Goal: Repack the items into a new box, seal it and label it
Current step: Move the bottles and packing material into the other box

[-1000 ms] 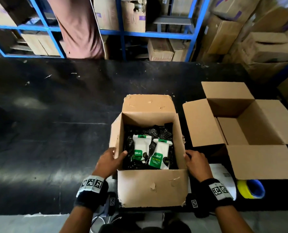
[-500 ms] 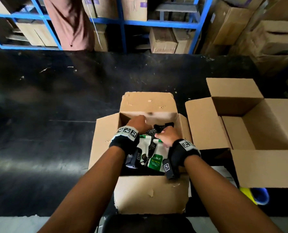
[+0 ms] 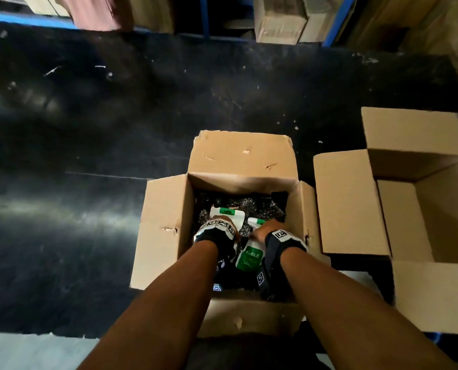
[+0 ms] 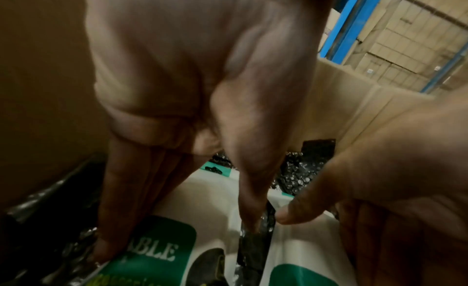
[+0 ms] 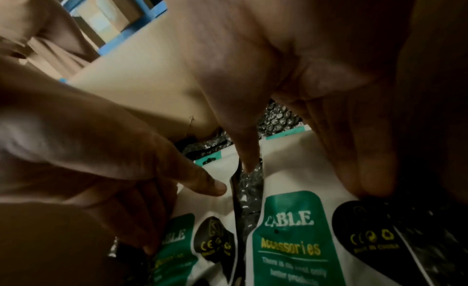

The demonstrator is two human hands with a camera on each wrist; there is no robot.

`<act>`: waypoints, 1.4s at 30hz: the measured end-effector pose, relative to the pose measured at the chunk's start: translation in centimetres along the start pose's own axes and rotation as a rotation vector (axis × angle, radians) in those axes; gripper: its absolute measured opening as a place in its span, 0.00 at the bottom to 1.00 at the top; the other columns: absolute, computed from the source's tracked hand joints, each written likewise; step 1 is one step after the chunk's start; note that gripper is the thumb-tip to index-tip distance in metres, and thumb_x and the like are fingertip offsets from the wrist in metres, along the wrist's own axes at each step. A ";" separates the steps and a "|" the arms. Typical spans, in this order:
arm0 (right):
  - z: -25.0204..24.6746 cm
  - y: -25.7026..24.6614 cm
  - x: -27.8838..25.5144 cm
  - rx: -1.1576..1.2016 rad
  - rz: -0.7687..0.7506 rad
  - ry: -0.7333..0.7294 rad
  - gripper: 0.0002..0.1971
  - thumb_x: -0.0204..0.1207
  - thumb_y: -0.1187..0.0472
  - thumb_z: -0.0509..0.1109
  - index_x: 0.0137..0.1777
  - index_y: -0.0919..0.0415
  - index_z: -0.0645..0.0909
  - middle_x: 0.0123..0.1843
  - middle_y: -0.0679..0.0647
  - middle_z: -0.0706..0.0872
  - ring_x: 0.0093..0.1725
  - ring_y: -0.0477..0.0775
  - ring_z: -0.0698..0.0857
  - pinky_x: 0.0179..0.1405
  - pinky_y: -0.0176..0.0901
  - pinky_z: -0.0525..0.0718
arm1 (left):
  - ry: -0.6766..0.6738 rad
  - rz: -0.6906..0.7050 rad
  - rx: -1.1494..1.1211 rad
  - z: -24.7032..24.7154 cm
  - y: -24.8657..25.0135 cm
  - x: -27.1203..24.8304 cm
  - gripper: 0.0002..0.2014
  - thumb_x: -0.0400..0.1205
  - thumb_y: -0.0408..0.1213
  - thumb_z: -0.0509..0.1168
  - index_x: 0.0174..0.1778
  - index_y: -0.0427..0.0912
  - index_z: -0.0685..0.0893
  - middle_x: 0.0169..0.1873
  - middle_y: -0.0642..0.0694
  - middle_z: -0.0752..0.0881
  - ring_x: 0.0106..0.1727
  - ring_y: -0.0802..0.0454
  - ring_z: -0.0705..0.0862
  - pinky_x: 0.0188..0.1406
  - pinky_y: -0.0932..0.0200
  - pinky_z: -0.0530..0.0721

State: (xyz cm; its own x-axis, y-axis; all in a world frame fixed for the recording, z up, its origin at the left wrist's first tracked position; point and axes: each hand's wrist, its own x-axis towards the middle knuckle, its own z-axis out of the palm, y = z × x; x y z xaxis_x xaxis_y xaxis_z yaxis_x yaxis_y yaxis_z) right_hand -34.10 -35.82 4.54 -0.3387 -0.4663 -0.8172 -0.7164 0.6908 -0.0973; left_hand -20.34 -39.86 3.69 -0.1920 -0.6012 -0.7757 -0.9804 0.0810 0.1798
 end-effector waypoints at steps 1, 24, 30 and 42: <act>0.0 -0.3 0.3 -0.027 0.018 0.001 0.22 0.79 0.47 0.74 0.64 0.64 0.85 0.67 0.59 0.88 0.63 0.62 0.88 0.54 0.46 0.85 | -0.014 -0.011 0.012 -0.3 0.4 -0.4 0.29 0.72 0.50 0.74 0.70 0.52 0.79 0.69 0.44 0.82 0.70 0.39 0.80 0.70 0.45 0.80; -3.4 1.7 -9.9 0.465 -0.097 0.125 0.37 0.60 0.35 0.77 0.64 0.60 0.85 0.61 0.59 0.89 0.54 0.63 0.89 0.54 0.51 0.89 | 0.267 -0.026 -0.113 -5.4 -0.1 -7.6 0.39 0.66 0.56 0.74 0.73 0.44 0.77 0.65 0.39 0.85 0.64 0.37 0.85 0.57 0.54 0.82; -8.7 5.1 -15.5 0.581 -0.164 0.292 0.21 0.59 0.38 0.77 0.44 0.53 0.85 0.47 0.53 0.91 0.44 0.55 0.89 0.53 0.49 0.91 | 0.370 0.103 -0.081 -9.0 3.0 -11.1 0.32 0.74 0.60 0.70 0.69 0.44 0.82 0.66 0.40 0.85 0.65 0.37 0.83 0.59 0.53 0.79; -24.0 22.5 -9.5 0.610 -0.266 0.434 0.26 0.63 0.40 0.78 0.54 0.58 0.87 0.50 0.56 0.93 0.47 0.55 0.90 0.45 0.43 0.85 | 0.557 0.208 -0.120 -9.9 26.0 -13.2 0.29 0.76 0.56 0.70 0.68 0.43 0.81 0.65 0.37 0.85 0.64 0.37 0.83 0.52 0.55 0.75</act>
State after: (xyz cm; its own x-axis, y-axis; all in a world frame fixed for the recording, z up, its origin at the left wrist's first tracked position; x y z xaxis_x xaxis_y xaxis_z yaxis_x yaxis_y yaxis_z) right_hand -61.65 -29.08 23.68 -0.5004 -0.7453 -0.4406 -0.3890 0.6482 -0.6547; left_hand -42.83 -37.69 24.61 -0.2943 -0.9107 -0.2898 -0.9068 0.1703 0.3857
